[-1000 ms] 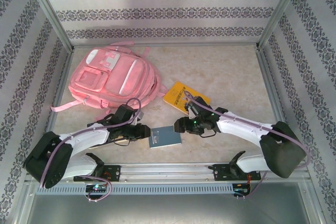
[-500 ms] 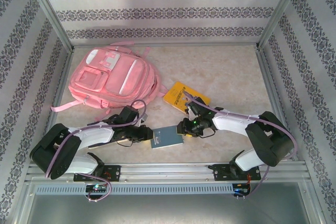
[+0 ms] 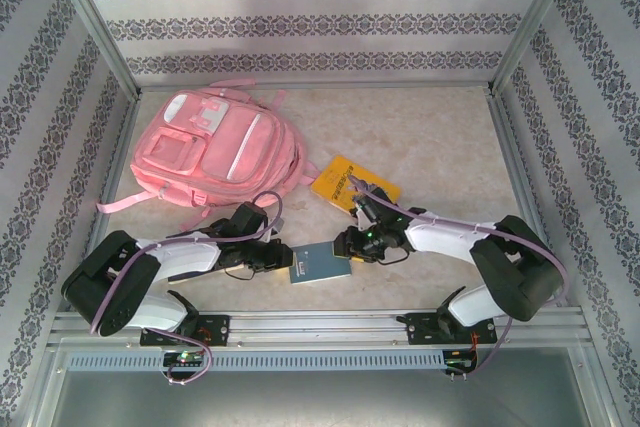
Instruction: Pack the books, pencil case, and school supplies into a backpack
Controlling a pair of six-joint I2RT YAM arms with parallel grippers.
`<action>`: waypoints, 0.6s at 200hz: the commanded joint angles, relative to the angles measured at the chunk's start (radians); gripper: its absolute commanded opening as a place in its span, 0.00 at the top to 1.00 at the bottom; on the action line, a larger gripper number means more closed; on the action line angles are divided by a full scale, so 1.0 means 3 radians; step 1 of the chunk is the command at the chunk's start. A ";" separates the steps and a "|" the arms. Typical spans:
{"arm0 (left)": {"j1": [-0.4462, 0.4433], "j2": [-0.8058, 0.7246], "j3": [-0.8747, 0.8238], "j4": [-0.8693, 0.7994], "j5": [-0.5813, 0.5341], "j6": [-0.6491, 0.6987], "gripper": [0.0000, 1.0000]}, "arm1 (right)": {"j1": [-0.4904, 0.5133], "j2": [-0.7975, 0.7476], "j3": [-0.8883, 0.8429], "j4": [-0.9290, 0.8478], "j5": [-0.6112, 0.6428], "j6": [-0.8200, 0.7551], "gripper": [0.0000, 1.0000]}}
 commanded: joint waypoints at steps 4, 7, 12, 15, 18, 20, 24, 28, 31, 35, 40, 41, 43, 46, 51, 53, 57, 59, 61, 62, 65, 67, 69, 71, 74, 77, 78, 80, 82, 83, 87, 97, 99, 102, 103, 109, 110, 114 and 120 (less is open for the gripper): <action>-0.0112 0.0186 -0.0022 0.0207 -0.0013 -0.0034 0.81 | 0.0143 -0.0222 -0.0096 0.0811 -0.0887 0.0293 0.54; -0.0112 0.0188 -0.0027 0.0211 -0.0013 -0.0035 0.81 | 0.0137 -0.0246 -0.0121 0.0869 -0.0917 0.0331 0.54; -0.0112 0.0190 -0.0032 0.0217 -0.0018 -0.0038 0.81 | 0.0119 -0.0286 -0.0161 0.0948 -0.0957 0.0391 0.54; -0.0112 0.0191 -0.0033 0.0220 -0.0022 -0.0037 0.81 | 0.0107 -0.0309 -0.0185 0.0997 -0.0978 0.0426 0.54; -0.0112 0.0190 -0.0037 0.0220 -0.0027 -0.0038 0.81 | 0.0098 -0.0337 -0.0203 0.1043 -0.1001 0.0450 0.54; -0.0112 0.0190 -0.0038 0.0221 -0.0028 -0.0039 0.81 | 0.0089 -0.0354 -0.0217 0.1063 -0.1011 0.0469 0.54; -0.0112 0.0190 -0.0042 0.0221 -0.0032 -0.0036 0.82 | 0.0070 -0.0385 -0.0240 0.1092 -0.1024 0.0497 0.54; -0.0114 0.0190 -0.0043 0.0221 -0.0033 -0.0035 0.82 | 0.0054 -0.0420 -0.0258 0.1109 -0.1038 0.0520 0.54; -0.0112 0.0193 -0.0043 0.0221 -0.0037 -0.0035 0.82 | 0.0044 -0.0446 -0.0274 0.1117 -0.1046 0.0530 0.54; -0.0112 0.0191 -0.0046 0.0221 -0.0043 -0.0032 0.82 | 0.0028 -0.0481 -0.0291 0.1130 -0.1045 0.0548 0.53; -0.0112 0.0190 -0.0048 0.0221 -0.0047 -0.0034 0.82 | 0.0010 -0.0519 -0.0315 0.1154 -0.1053 0.0574 0.54; -0.0112 0.0190 -0.0048 0.0221 -0.0048 -0.0034 0.82 | 0.0005 -0.0527 -0.0318 0.1159 -0.1054 0.0583 0.54; -0.0112 0.0194 -0.0048 0.0224 -0.0049 -0.0031 0.82 | 0.0002 -0.0544 -0.0330 0.1176 -0.1058 0.0594 0.53; -0.0115 0.0195 -0.0053 0.0227 -0.0049 -0.0030 0.82 | -0.0007 -0.0565 -0.0346 0.1205 -0.1060 0.0620 0.53; -0.0113 0.0195 -0.0056 0.0231 -0.0048 -0.0039 0.82 | -0.0013 -0.0594 -0.0369 0.1254 -0.1074 0.0662 0.53; -0.0115 0.0199 -0.0058 0.0234 -0.0048 -0.0040 0.82 | -0.0014 -0.0598 -0.0375 0.1271 -0.1080 0.0673 0.53; -0.0112 0.0198 -0.0058 0.0237 -0.0044 -0.0036 0.82 | -0.0022 -0.0623 -0.0394 0.1318 -0.1091 0.0707 0.53; -0.0112 0.0193 -0.0058 0.0237 -0.0043 -0.0038 0.82 | -0.0024 -0.0629 -0.0402 0.1342 -0.1096 0.0721 0.53; -0.0112 0.0192 -0.0058 0.0241 -0.0043 -0.0037 0.82 | -0.0025 -0.0636 -0.0416 0.1364 -0.1102 0.0738 0.53; -0.0112 0.0191 -0.0058 0.0236 -0.0046 -0.0038 0.82 | -0.0022 -0.0640 -0.0422 0.1374 -0.1102 0.0747 0.53; -0.0112 0.0183 -0.0059 0.0230 -0.0047 -0.0035 0.82 | -0.0025 -0.0650 -0.0431 0.1412 -0.1106 0.0777 0.53; -0.0112 0.0183 -0.0059 0.0227 -0.0045 -0.0035 0.82 | -0.0025 -0.0657 -0.0440 0.1437 -0.1109 0.0792 0.53; -0.0115 0.0177 -0.0059 0.0224 -0.0048 -0.0036 0.83 | -0.0022 -0.0665 -0.0448 0.1460 -0.1111 0.0806 0.53; -0.0115 0.0173 -0.0058 0.0222 -0.0046 -0.0039 0.83 | -0.0025 -0.0668 -0.0456 0.1485 -0.1112 0.0818 0.53; -0.0113 0.0165 -0.0058 0.0221 -0.0051 -0.0040 0.83 | -0.0021 -0.0673 -0.0468 0.1517 -0.1108 0.0844 0.53; -0.0112 0.0156 -0.0058 0.0217 -0.0053 -0.0038 0.83 | -0.0020 -0.0679 -0.0480 0.1542 -0.1107 0.0866 0.53; -0.0112 0.0155 -0.0058 0.0217 -0.0051 -0.0039 0.82 | -0.0020 -0.0679 -0.0480 0.1542 -0.1107 0.0866 0.53; -0.0112 0.0148 -0.0058 0.0214 -0.0053 -0.0037 0.83 | -0.0021 -0.0679 -0.0483 0.1547 -0.1100 0.0873 0.53; -0.0112 0.0141 -0.0058 0.0212 -0.0053 -0.0035 0.83 | -0.0025 -0.0679 -0.0487 0.1548 -0.1097 0.0874 0.53; -0.0115 0.0137 -0.0058 0.0211 -0.0053 -0.0038 0.83 | -0.0025 -0.0679 -0.0485 0.1548 -0.1094 0.0874 0.52; -0.0113 0.0126 -0.0061 0.0209 -0.0053 -0.0036 0.83 | -0.0021 -0.0677 -0.0486 0.1541 -0.1084 0.0867 0.53; -0.0115 0.0091 -0.0058 0.0183 -0.0058 -0.0033 0.83 | -0.0018 -0.0651 -0.0471 0.1457 -0.1040 0.0811 0.53; -0.0113 0.0082 -0.0055 0.0175 -0.0062 -0.0034 0.83 | -0.0023 -0.0640 -0.0468 0.1433 -0.1030 0.0797 0.53; -0.0112 0.0072 -0.0054 0.0164 -0.0066 -0.0033 0.83 | -0.0021 -0.0624 -0.0463 0.1398 -0.1013 0.0775 0.53; -0.0112 0.0067 -0.0053 0.0162 -0.0067 -0.0034 0.83 | -0.0023 -0.0618 -0.0461 0.1386 -0.1009 0.0765 0.53; -0.0112 0.0040 -0.0048 0.0142 -0.0074 -0.0032 0.83 | -0.0021 -0.0575 -0.0449 0.1319 -0.0975 0.0716 0.54; -0.0115 0.0036 -0.0048 0.0141 -0.0074 -0.0031 0.83 | -0.0023 -0.0566 -0.0446 0.1309 -0.0972 0.0711 0.54; -0.0112 0.0015 -0.0048 0.0128 -0.0082 -0.0033 0.83 | -0.0027 -0.0531 -0.0437 0.1260 -0.0950 0.0677 0.55; -0.0112 -0.0018 -0.0044 0.0102 -0.0085 -0.0028 0.83 | -0.0029 -0.0470 -0.0414 0.1159 -0.0910 0.0601 0.55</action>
